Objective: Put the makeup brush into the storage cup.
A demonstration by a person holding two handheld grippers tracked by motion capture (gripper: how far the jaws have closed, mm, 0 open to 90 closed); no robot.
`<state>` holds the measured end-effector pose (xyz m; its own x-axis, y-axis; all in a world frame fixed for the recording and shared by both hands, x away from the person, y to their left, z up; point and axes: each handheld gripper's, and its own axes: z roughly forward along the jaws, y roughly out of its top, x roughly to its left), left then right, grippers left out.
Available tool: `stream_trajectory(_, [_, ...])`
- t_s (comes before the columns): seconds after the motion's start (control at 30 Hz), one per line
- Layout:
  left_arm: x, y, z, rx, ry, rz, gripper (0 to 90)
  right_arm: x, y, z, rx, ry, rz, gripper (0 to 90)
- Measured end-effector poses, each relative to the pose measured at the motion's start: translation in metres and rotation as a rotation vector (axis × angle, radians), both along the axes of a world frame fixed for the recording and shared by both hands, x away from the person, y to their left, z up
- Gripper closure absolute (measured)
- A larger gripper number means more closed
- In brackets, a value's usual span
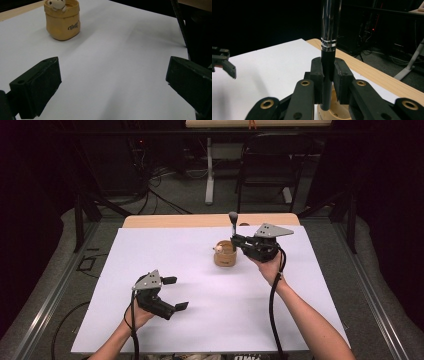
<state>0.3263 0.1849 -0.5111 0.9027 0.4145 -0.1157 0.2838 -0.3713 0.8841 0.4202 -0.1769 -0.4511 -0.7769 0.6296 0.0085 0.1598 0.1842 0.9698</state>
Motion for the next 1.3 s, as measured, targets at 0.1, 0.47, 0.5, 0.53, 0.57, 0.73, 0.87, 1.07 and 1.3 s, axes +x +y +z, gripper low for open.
stream_trajectory(0.1, [0.0, 0.0, 0.0, -0.001, 0.007, -0.004, 0.0, 0.003, 0.0, -0.003, 0.009, -0.003, -0.007, 79.0])
stream_trajectory(0.47, [0.0, 0.0, 0.0, 0.001, 0.007, -0.002, 0.1, 0.016, 0.004, -0.014, 0.04, -0.011, -0.017, 79.1])
stream_trajectory(0.5, [0.0, 0.0, 0.0, 0.0, 0.005, -0.002, 0.1, 0.018, 0.004, -0.016, 0.051, -0.015, -0.021, 79.1])
stream_trajectory(0.53, [0.0, 0.0, 0.0, 0.002, 0.004, -0.002, 0.2, 0.019, 0.004, -0.017, 0.055, -0.013, -0.024, 79.1])
stream_trajectory(0.57, [0.0, 0.0, 0.0, 0.002, 0.002, -0.002, 0.1, 0.02, 0.004, -0.018, 0.058, -0.017, -0.025, 79.1])
stream_trajectory(0.73, [0.0, 0.0, 0.001, 0.0, 0.004, -0.001, 0.2, 0.026, 0.005, -0.024, 0.058, -0.006, -0.031, 79.1])
stream_trajectory(0.87, [0.0, 0.0, 0.001, 0.001, 0.003, -0.001, 0.2, 0.03, 0.006, -0.029, 0.058, -0.001, -0.032, 79.1])
stream_trajectory(1.07, [0.0, 0.001, 0.001, 0.002, 0.003, 0.002, 0.2, 0.036, 0.007, -0.036, 0.05, 0.01, -0.042, 79.1])
stream_trajectory(1.3, [0.0, 0.001, 0.001, 0.0, 0.003, 0.002, 0.2, 0.041, 0.008, -0.044, 0.049, 0.028, -0.05, 79.1])
